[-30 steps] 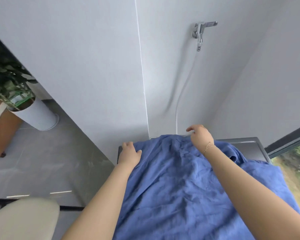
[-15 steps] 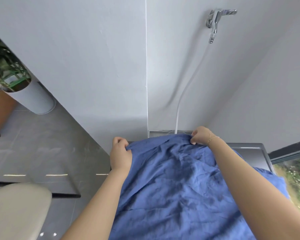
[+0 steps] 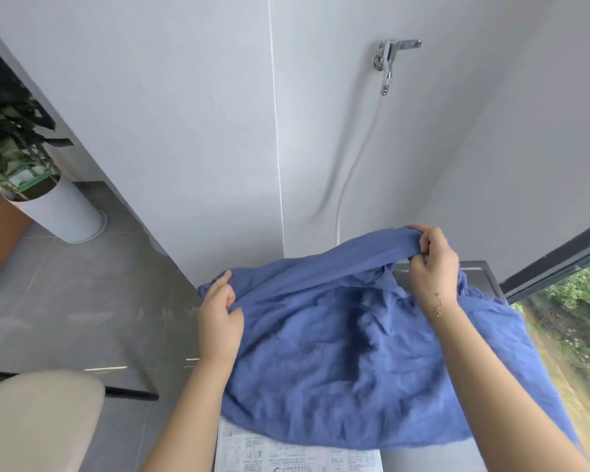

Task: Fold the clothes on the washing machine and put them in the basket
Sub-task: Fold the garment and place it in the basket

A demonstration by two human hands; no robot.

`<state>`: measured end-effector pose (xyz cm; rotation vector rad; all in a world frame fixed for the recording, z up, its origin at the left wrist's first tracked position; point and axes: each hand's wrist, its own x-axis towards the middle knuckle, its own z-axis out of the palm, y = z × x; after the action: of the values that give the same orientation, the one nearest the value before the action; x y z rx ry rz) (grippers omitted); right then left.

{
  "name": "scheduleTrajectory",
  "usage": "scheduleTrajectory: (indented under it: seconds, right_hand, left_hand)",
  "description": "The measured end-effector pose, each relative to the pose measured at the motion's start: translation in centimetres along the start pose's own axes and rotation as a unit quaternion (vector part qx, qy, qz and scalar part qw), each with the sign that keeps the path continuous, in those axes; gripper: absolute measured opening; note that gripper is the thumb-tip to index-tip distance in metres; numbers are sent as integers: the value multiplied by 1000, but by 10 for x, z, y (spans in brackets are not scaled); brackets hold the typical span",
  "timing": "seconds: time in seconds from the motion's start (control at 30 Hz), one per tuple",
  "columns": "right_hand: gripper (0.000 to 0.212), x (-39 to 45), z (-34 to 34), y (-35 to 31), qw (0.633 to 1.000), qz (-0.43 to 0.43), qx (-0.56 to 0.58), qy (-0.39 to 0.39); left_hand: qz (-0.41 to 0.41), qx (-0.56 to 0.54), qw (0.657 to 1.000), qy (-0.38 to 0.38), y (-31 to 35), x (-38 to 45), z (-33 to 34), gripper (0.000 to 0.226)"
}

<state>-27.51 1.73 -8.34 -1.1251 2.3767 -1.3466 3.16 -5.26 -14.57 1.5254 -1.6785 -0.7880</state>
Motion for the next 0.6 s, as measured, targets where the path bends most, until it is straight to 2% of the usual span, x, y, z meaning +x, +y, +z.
scheduleTrajectory:
  seconds: [0.1, 0.17, 0.23, 0.37, 0.5, 0.53, 0.6]
  right_hand:
    - [37, -41, -6, 13, 998, -16, 61, 16]
    - [41, -67, -3, 34, 999, 2, 44, 19]
    - [42, -93, 5, 56, 999, 45, -2, -9]
    - [25, -129, 8, 77, 988, 137, -40, -56]
    - [8, -137, 2, 70, 963, 266, 46, 12]
    - [15, -134, 2, 70, 950, 303, 71, 14]
    - [35, -125, 0, 69, 929, 358, 87, -43]
  left_hand:
    - [4, -5, 1000, -1, -21, -21, -10, 44]
    - [-8, 8, 1000, -9, -33, -36, -13, 45]
    - [-16, 13, 1000, -23, -40, -47, -12, 45]
    - [-38, 22, 998, -42, -40, -62, -9, 44]
    - [-115, -18, 993, -20, -29, -68, -11, 40]
    - [-136, -49, 989, -9, -26, -70, -12, 40]
    - [-169, -125, 977, 22, -15, -73, -14, 34]
